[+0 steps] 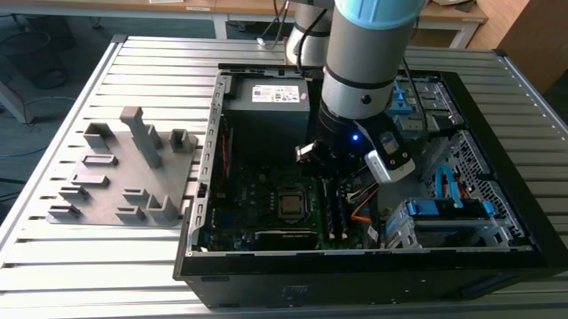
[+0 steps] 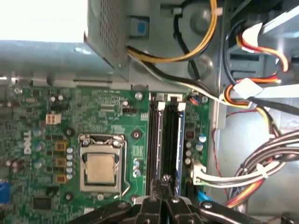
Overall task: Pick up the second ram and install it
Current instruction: 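Press down the second ram until it locks into place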
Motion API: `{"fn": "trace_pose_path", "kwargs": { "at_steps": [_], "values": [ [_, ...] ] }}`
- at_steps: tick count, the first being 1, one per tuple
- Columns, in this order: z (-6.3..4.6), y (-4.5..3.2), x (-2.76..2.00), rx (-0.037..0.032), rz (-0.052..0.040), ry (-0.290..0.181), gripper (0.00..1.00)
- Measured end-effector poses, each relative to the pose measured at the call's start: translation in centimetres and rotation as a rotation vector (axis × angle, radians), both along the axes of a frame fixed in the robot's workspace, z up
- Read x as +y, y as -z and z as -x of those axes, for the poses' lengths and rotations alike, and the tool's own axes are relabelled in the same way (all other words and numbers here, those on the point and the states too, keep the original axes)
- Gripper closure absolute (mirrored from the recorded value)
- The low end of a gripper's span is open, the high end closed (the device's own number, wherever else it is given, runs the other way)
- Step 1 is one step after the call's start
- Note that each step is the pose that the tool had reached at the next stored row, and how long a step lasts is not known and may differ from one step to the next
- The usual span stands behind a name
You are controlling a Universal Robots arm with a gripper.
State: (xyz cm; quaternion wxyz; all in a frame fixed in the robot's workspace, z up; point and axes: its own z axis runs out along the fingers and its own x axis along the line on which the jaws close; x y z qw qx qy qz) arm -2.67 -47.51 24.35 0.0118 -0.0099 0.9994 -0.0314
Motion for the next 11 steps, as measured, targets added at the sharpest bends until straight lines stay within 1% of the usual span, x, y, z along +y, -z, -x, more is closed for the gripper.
{"fn": "trace_pose_path", "kwargs": {
  "at_steps": [3, 4, 5, 11],
  "values": [
    [0.0, -1.34, 0.0, 0.0001, -0.0001, 0.0, 0.9],
    [0.0, -1.61, 0.0, 0.0, -0.0004, 0.0, 0.9],
    [0.0, -1.71, 0.0, -0.0001, -0.0005, 0.0, 0.9],
    [0.0, -1.72, 0.01, -0.0002, -0.0008, 0.0, 0.9]
  ]
}}
